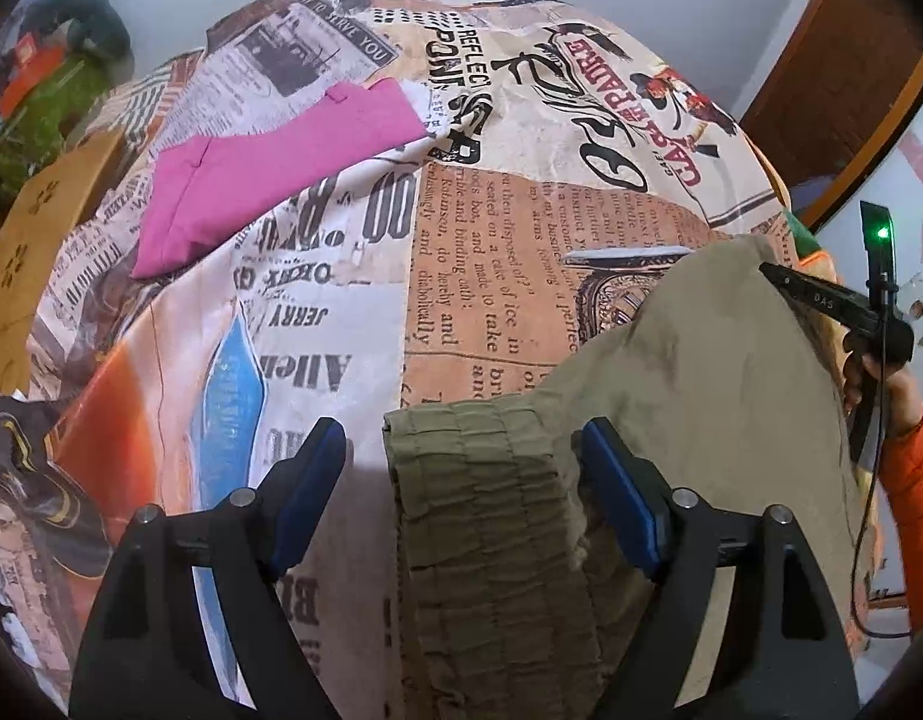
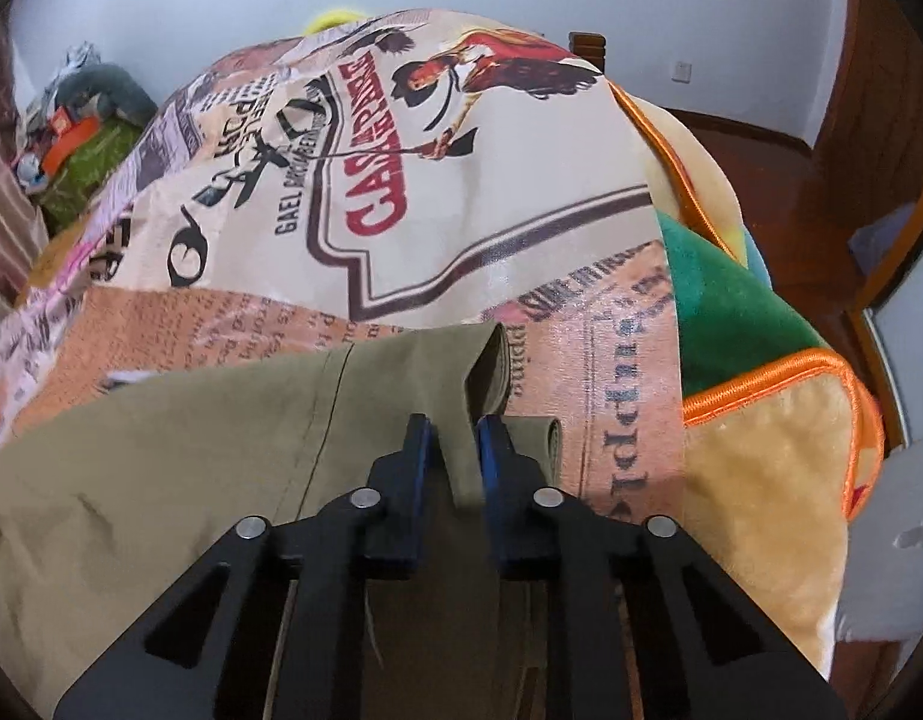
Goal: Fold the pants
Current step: 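Grasp the waistband edge with the left gripper while the right gripper grasps the pants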
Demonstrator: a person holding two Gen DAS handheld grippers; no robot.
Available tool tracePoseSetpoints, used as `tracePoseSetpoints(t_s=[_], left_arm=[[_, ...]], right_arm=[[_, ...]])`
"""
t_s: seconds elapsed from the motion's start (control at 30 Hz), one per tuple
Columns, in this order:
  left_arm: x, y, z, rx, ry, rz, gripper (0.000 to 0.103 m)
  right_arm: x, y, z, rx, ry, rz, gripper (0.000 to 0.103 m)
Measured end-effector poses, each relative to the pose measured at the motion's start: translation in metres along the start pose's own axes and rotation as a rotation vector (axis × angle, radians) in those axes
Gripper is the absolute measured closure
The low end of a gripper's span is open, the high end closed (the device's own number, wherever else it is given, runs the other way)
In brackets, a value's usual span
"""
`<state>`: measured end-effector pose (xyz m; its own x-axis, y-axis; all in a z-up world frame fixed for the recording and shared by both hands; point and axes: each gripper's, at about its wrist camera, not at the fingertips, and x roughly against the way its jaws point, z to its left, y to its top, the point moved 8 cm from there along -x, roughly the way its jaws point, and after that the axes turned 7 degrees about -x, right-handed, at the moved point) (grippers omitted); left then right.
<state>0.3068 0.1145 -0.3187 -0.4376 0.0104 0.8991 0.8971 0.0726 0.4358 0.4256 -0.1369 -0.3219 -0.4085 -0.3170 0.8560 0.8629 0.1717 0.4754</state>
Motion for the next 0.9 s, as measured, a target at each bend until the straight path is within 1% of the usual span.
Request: tracePoseSetpoints(t_s=[0.07,0.13,0.17,0.23,0.33,0.47,0.57,0.63,0.67,0.7,0.77,0.83,0.9], left_arm=[[-0.004,0.001,0.001,-0.022,0.058,-0.002,0.022],[-0.008,0.002,0.01,0.005,0.124,-0.017,0.022],[-0.01,0.001,0.014,0.031,0.13,-0.016,0.022],[-0.013,-0.001,0.023,0.1,0.111,-0.014,0.022],[-0.013,-0.004,0.034,0.159,0.109,-0.026,0.021],[-0.009,-0.003,0.03,0.139,0.123,-0.023,0.022],[0.004,-0.002,0.029,0.148,0.112,-0.038,0.022],[0.014,0.0,0.03,0.156,0.111,-0.059,0.022],[0.022,0.001,0.032,0.158,0.126,-0.078,0.022],[0.03,0.003,0.033,0.156,0.144,-0.099,0.022],[0.044,0.007,0.033,0.141,0.145,-0.13,0.022],[0.053,0.012,0.028,0.132,0.103,-0.142,0.022],[0.056,0.014,0.021,0.12,0.058,-0.142,0.022]], right_arm=[[0.0,-0.002,-0.001,0.015,-0.005,0.006,0.091],[0.0,-0.003,-0.001,0.026,-0.017,0.007,0.093],[-0.001,-0.004,0.0,0.045,-0.032,0.006,0.093],[-0.004,-0.006,0.001,0.079,-0.064,0.003,0.093],[-0.006,-0.007,0.001,0.09,-0.087,-0.003,0.093],[-0.002,-0.005,0.0,0.092,-0.099,0.014,0.093],[0.011,-0.002,0.001,0.102,-0.123,0.038,0.092],[0.028,0.001,0.007,0.118,-0.124,0.015,0.092],[0.038,0.002,0.012,0.123,-0.108,0.002,0.092],[0.048,0.003,0.018,0.129,-0.091,-0.013,0.089],[0.068,0.004,0.034,0.14,-0.052,-0.046,0.079],[0.085,0.006,0.055,0.15,0.014,-0.077,0.061],[0.097,0.007,0.079,0.157,0.087,-0.09,0.058]])
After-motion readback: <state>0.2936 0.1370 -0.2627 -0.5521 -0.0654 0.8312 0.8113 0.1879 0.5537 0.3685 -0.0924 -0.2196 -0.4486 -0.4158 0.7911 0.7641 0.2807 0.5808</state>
